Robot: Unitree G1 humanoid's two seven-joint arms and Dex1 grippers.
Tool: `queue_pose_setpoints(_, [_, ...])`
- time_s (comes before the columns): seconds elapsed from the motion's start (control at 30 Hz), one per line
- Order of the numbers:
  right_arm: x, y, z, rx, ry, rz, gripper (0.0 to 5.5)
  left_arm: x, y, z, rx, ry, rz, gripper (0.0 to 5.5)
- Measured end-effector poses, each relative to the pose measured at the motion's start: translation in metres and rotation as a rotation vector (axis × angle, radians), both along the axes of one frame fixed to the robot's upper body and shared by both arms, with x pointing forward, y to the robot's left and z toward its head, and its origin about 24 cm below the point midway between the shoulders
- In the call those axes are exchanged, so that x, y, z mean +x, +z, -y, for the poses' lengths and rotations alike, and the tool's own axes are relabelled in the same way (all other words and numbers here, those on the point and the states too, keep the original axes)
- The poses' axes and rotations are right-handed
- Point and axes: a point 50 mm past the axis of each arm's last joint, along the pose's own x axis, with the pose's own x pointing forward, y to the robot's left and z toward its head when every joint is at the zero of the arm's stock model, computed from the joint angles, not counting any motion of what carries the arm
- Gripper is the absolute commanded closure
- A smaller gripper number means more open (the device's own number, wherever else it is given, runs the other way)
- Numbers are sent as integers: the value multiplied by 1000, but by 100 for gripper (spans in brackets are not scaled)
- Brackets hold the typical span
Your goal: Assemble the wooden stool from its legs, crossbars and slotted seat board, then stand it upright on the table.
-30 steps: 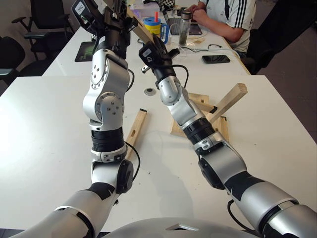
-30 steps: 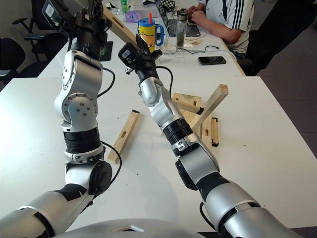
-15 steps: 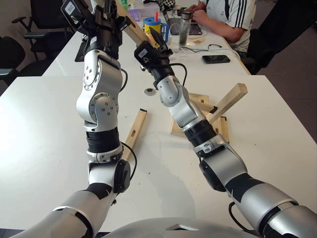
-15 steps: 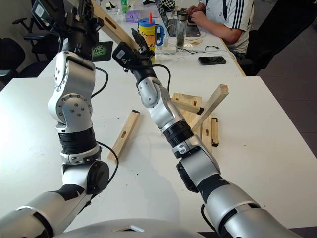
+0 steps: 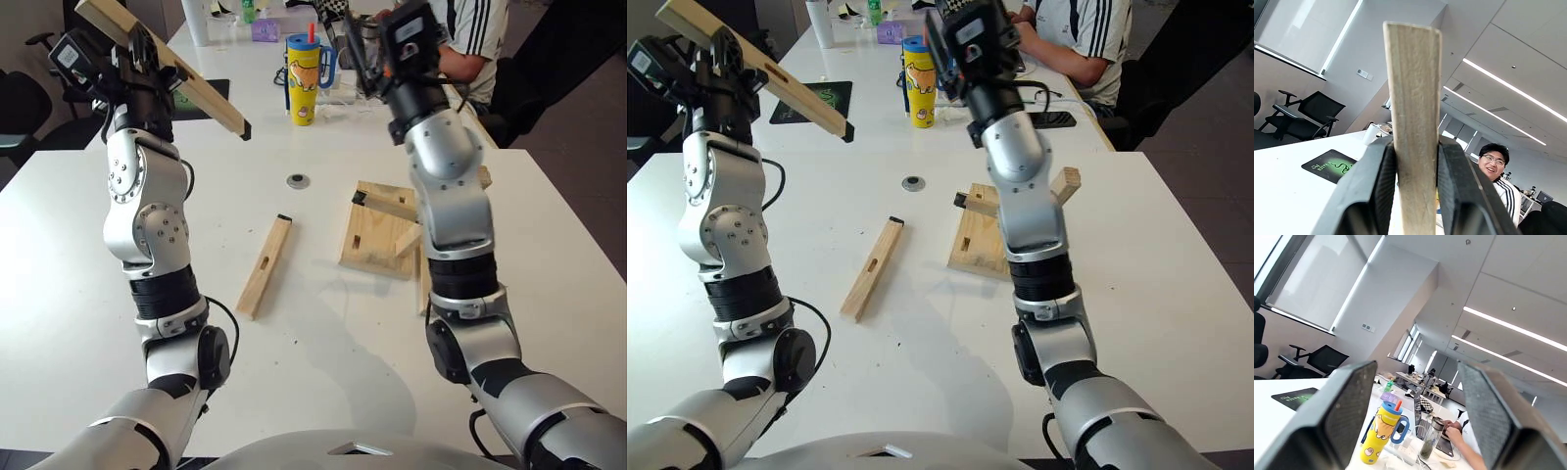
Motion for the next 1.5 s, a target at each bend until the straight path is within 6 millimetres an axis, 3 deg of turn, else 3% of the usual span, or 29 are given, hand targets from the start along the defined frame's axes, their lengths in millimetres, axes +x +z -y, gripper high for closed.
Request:
queue_pose_setpoints(0.1, [-3, -5, 28, 73, -56, -61, 248, 0, -5, 3, 3, -22, -22, 446])
queue_pose_setpoints(0.2, [-9, -25, 65, 195, -148, -179, 248, -4, -11, 7, -5, -49, -41, 446])
queue_pose_setpoints(0.43, [-22, -28, 108, 471, -201, -241, 248, -11, -28, 29, 13, -133, -105, 446])
queue_pose_setpoints(0.57, [-36, -42, 111, 721, -112, -372, 248, -16, -31, 32, 21, -141, -114, 446])
queue_pose_setpoints(0.67, [-50, -52, 108, 785, -33, -465, 248, -18, -31, 29, 37, -123, -112, 446])
queue_pose_setpoints(0.77, [-55, -49, 104, 798, 57, -498, 248, -23, -30, 24, 47, -78, -108, 446])
queue_pose_setpoints(0.93, [-41, 1, 96, 727, 317, -427, 248, -29, -36, 17, 38, -12, -112, 446])
queue_pose_setpoints(1.03, [-26, 31, 95, 768, 507, -437, 248, -34, -37, 13, 21, 25, -95, 446])
queue_pose_setpoints(1.1, [-26, 38, 93, 788, 638, -478, 248, -36, -38, 11, 13, 42, -95, 446])
queue_pose_setpoints(1.23, [-33, 23, 93, 790, 947, -678, 248, -38, -39, 6, -4, 72, -84, 446])
queue_pose_setpoints(1.33, [-45, 3, 108, 771, 1088, -826, 248, -41, -38, 1, -14, 102, -68, 446])
queue_pose_setpoints(1.43, [-51, -6, 120, 765, 1030, -873, 248, -42, -39, -2, -19, 127, -66, 446])
queue_pose_setpoints(1.5, [-45, -11, 124, 786, 891, -845, 248, -43, -40, -3, -24, 132, -65, 446])
